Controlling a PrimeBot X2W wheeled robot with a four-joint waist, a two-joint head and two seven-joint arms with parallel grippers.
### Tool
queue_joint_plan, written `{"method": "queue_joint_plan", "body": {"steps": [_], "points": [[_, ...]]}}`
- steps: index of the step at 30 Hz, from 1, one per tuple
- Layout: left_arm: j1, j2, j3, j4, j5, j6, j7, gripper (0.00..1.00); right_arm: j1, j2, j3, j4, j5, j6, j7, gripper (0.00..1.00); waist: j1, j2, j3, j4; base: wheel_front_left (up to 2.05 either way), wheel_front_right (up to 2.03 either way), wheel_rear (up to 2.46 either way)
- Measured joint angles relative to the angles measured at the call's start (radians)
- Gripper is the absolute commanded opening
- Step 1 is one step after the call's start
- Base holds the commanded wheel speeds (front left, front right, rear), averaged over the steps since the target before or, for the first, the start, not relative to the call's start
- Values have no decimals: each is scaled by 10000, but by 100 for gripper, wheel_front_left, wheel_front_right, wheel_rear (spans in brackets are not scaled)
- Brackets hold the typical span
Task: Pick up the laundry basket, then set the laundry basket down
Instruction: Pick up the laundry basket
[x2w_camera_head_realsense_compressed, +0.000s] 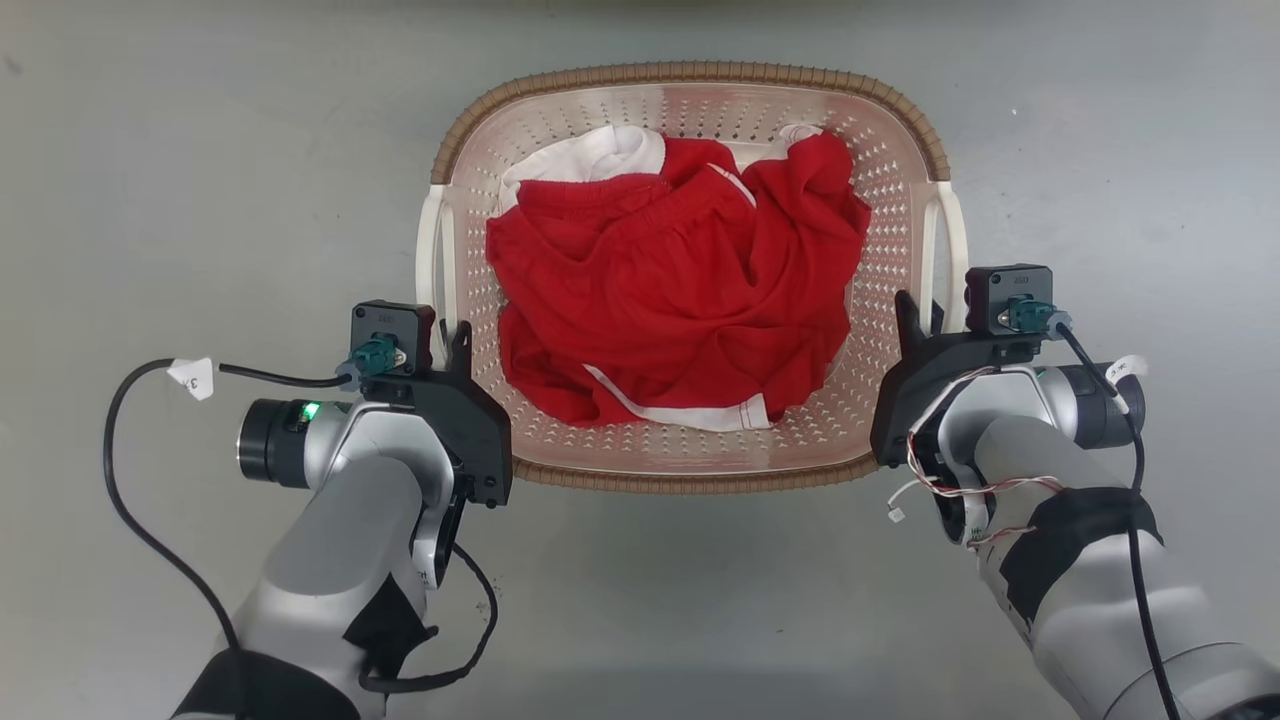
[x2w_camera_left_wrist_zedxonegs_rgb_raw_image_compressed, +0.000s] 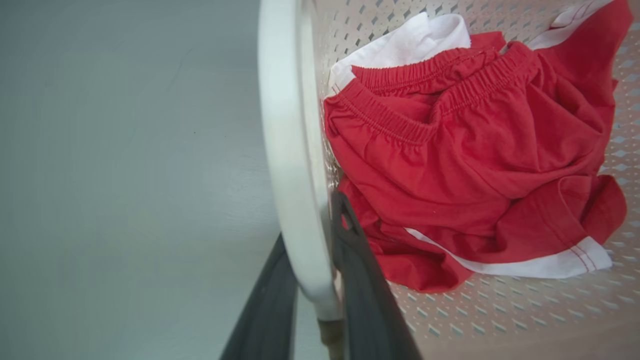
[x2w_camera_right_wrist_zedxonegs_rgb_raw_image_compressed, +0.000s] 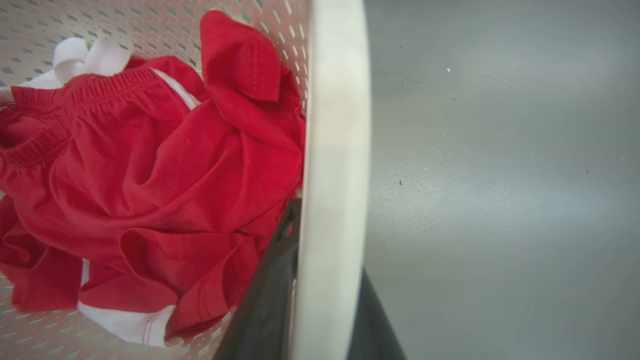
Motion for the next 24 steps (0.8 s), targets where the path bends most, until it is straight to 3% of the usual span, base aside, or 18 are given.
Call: {"method": "queue_joint_plan", "body": {"steps": [24], "points": [[1543, 36, -1254, 295, -892, 163, 301, 0, 1937, -25, 1423, -94, 1350, -119, 324, 0, 0, -1, -2357, -104, 0, 0, 0]]}}
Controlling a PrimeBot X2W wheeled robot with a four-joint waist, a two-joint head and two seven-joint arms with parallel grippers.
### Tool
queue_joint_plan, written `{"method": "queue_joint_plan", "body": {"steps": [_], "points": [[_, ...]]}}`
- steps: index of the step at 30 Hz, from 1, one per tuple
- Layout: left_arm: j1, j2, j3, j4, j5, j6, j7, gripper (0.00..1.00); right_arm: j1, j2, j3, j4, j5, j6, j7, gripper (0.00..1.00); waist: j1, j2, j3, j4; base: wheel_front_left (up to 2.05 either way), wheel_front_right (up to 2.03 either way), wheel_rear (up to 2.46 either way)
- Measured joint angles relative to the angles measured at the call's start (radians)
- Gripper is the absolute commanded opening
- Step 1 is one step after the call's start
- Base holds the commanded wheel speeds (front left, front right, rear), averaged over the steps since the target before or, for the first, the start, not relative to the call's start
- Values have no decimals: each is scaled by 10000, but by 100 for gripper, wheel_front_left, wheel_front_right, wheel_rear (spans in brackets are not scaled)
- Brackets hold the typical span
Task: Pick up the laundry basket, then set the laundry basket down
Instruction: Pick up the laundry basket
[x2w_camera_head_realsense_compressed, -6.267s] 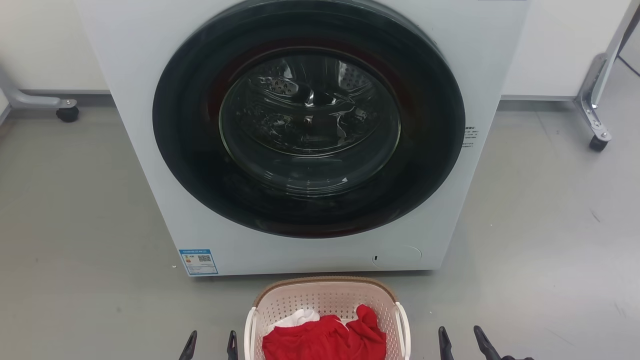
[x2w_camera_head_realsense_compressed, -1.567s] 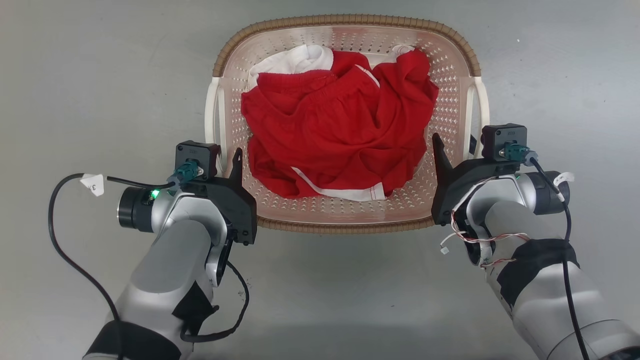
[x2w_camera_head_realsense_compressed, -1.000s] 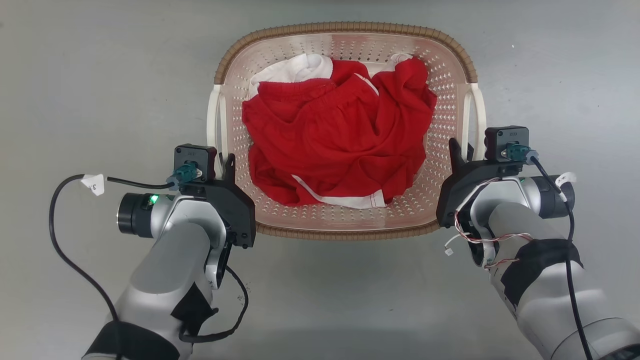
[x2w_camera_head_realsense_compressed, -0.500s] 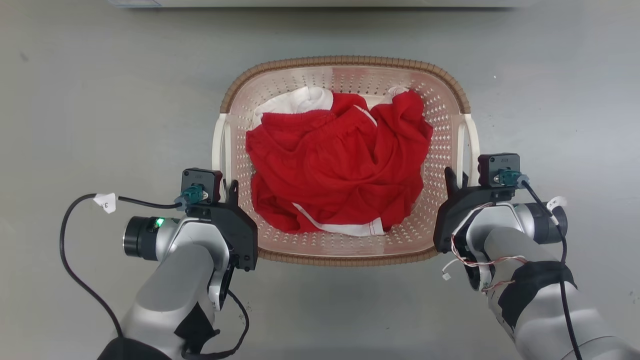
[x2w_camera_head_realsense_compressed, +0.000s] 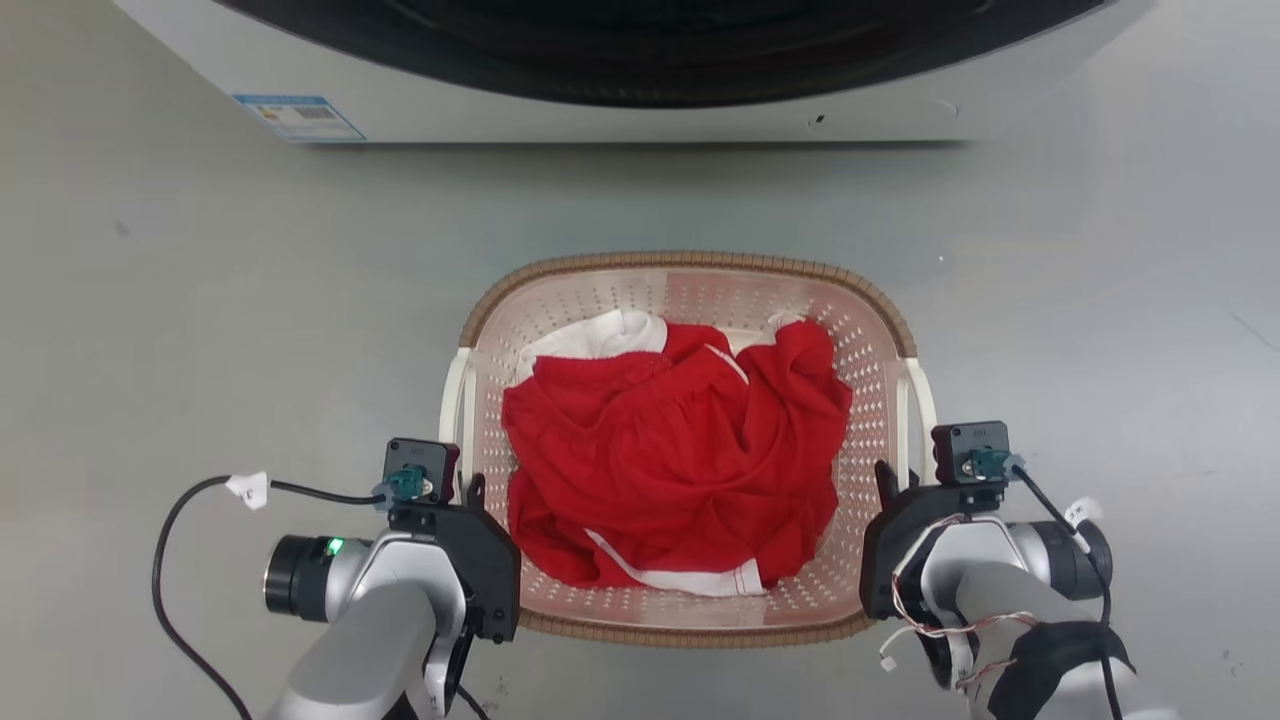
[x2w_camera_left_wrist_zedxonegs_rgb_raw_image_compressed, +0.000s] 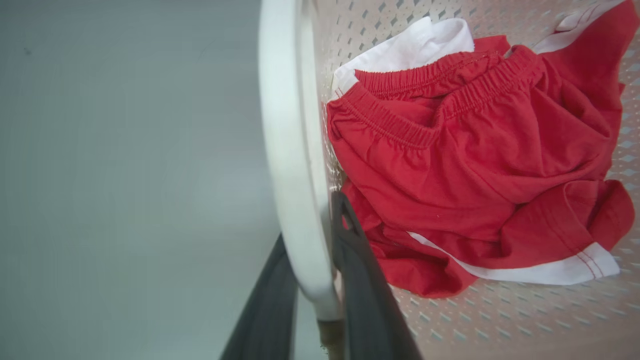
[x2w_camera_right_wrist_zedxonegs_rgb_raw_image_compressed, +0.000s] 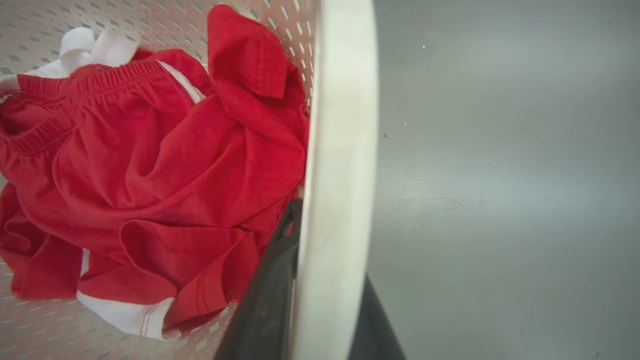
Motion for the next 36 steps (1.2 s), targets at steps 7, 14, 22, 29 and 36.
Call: {"method": "queue_joint_plan", "body": {"steps": [7, 14, 22, 29, 36], "points": [[619, -2, -412, 96, -339, 2, 303, 0, 668, 10, 385, -29, 489, -44, 397, 0, -1, 0, -978, -39, 0, 0, 0], [1325, 2, -836, 174, -485, 10, 696, 0, 1392, 12, 802, -79, 941, -48, 999, 0, -1, -1, -1994, -70, 0, 0, 0], [2135, 4, -1206, 184, -713, 10, 1243, 0, 2327, 35, 1223, -90, 1432, -56, 1639, 0, -1, -1, -3017, -84, 0, 0, 0], [2631, 31, -1423, 174, -1060, 86, 1586, 0, 2764, 33, 1559, -169, 1814, -59, 2134, 0, -1, -2, -3908, -85, 0, 0, 0], [3106, 63, -1672, 136, -1216, 88, 1862, 0, 3236, 33, 1841, -244, 2127, -90, 2479, 0, 0, -2, -4652, -119, 0, 0, 0]]}}
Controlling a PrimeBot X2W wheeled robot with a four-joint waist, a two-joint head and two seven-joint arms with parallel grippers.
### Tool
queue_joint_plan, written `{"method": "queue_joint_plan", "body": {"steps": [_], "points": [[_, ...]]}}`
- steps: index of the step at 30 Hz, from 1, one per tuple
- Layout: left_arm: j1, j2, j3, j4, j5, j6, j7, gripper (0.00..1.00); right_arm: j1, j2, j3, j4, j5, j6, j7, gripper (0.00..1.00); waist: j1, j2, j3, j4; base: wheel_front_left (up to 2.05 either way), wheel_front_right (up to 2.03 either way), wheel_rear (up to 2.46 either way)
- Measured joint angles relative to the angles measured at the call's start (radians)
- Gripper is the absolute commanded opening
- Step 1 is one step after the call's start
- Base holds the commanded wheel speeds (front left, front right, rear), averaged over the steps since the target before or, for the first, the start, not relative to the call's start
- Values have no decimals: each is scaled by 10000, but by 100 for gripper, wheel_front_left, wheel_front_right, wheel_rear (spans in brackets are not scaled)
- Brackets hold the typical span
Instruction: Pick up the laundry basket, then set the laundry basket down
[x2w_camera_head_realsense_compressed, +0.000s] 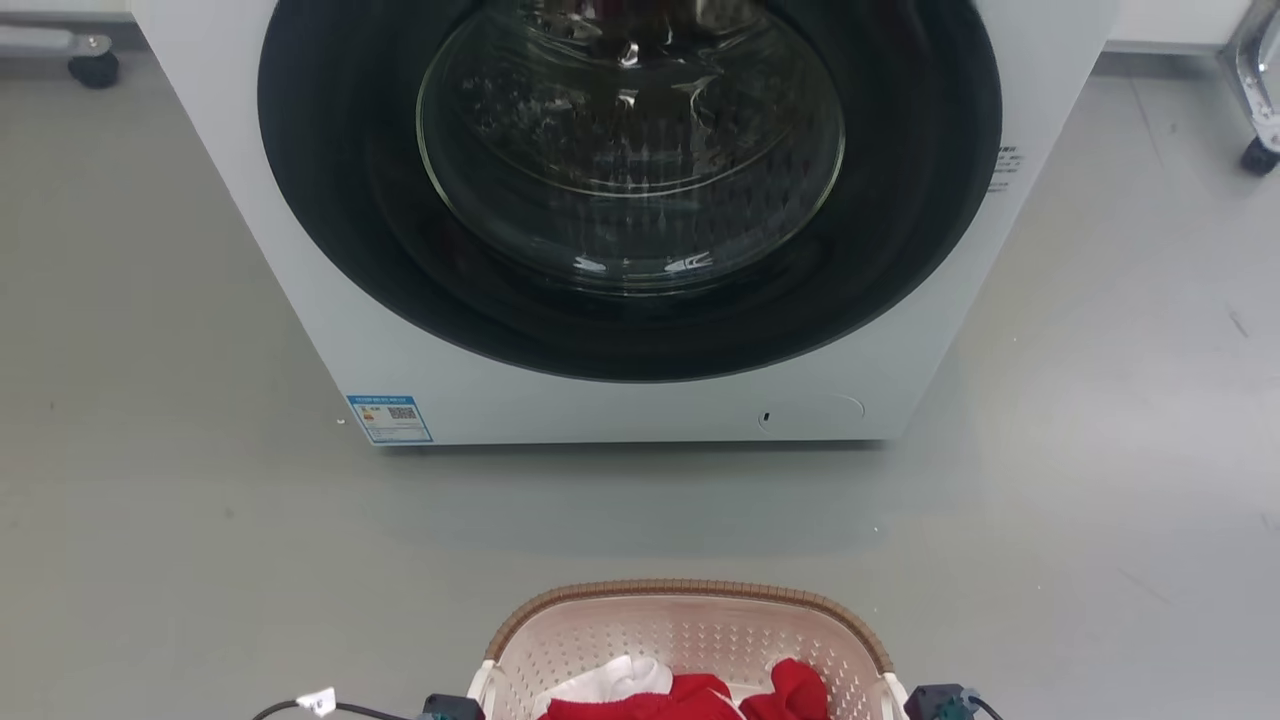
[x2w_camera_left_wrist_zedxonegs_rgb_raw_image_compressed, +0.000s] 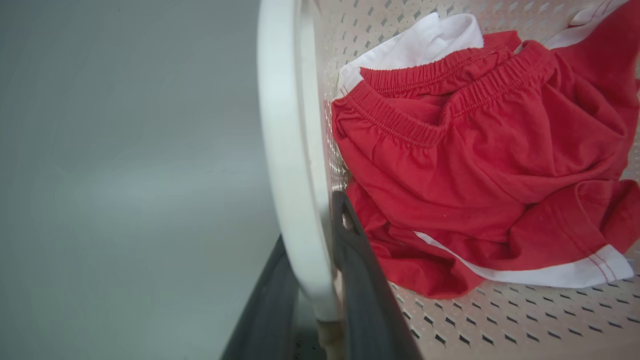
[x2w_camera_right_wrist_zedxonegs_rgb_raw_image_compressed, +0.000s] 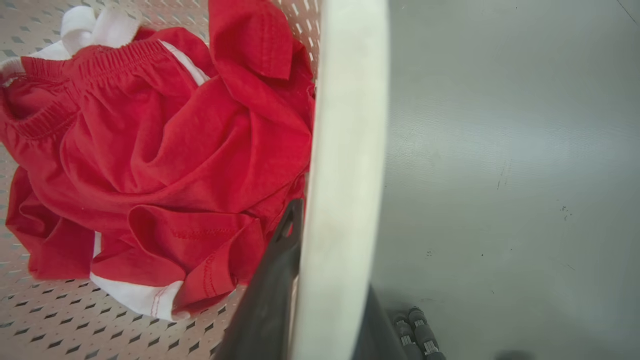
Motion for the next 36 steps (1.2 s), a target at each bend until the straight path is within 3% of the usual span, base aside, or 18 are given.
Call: {"method": "queue_joint_plan", "body": {"steps": [12, 36], "points": [[510, 23, -303, -31, -326, 12, 280, 0, 573, 2, 324, 29, 491, -12, 249, 0, 0, 1, -927, -116, 0, 0, 0], [640, 12, -585, 52, -506, 86, 282, 0, 661, 52, 746, 234, 1103, -12, 242, 0, 1, 2, -1410, -205, 0, 0, 0]]}}
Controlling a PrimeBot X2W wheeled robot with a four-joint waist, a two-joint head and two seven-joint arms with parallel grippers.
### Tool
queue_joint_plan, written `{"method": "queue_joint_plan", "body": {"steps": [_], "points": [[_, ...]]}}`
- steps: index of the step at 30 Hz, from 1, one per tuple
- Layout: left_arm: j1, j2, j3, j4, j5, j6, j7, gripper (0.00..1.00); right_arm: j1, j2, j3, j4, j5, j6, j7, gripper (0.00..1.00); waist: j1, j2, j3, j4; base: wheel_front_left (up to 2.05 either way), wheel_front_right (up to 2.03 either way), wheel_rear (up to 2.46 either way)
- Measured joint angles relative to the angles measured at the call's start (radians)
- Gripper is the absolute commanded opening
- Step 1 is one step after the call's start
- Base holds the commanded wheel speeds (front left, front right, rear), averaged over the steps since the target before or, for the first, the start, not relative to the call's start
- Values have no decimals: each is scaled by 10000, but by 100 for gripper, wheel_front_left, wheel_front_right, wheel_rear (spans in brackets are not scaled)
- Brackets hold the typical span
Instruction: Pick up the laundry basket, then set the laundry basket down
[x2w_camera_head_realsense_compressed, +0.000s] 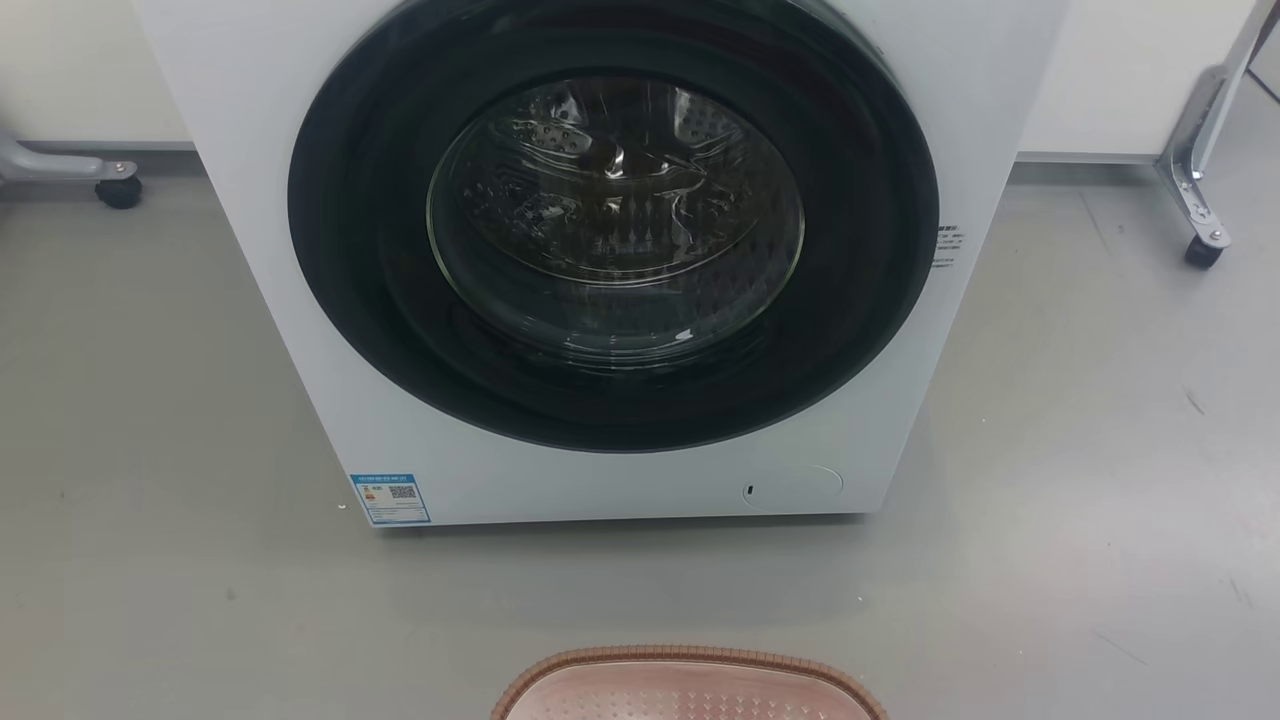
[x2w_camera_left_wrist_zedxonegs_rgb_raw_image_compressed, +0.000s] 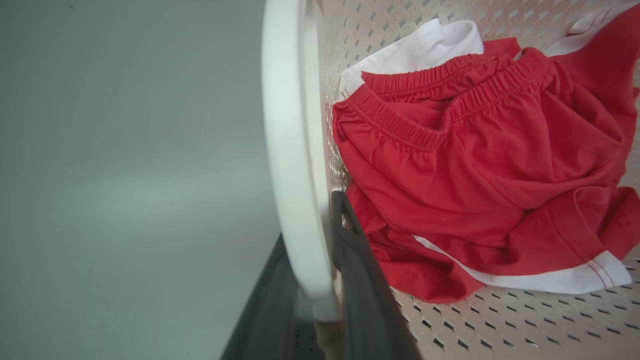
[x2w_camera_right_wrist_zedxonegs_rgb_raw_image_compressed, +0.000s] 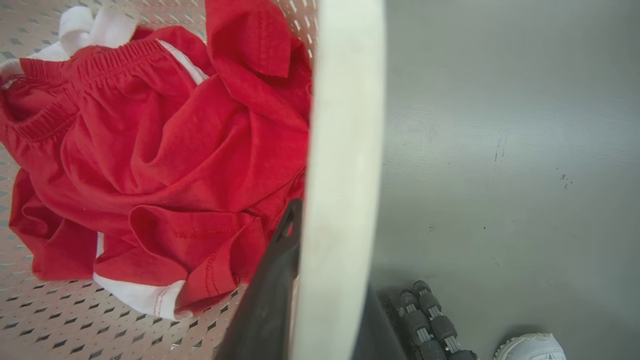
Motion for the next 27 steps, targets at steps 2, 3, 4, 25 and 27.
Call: {"method": "queue_joint_plan", "body": {"steps": [2, 3, 4, 25, 27], "points": [[-2, 0, -15, 10, -10, 0, 0, 0, 0, 0, 21, 2, 75, 0, -10, 0, 0, 0, -8, -5, 0, 0, 0], [-3, 0, -23, 13, -13, 2, 0, 0, -1, 0, 38, 4, 81, 0, -12, 0, 0, 0, -13, -7, 0, 0, 0], [-4, 0, -29, 19, -36, 2, 0, 0, -1, 0, 52, 6, 94, 0, -13, 0, 0, 0, -19, -8, 0, 0, 0], [-59, -2, -203, 48, -186, 13, -10, 0, -152, 6, 372, 136, 568, 0, -134, 0, 0, 0, -3, -63, 0, 0, 0], [-75, 0, -221, 48, -221, 15, -10, 0, -161, 6, 407, 136, 594, 0, -140, 0, 0, 0, 11, -61, 0, 0, 0]]}}
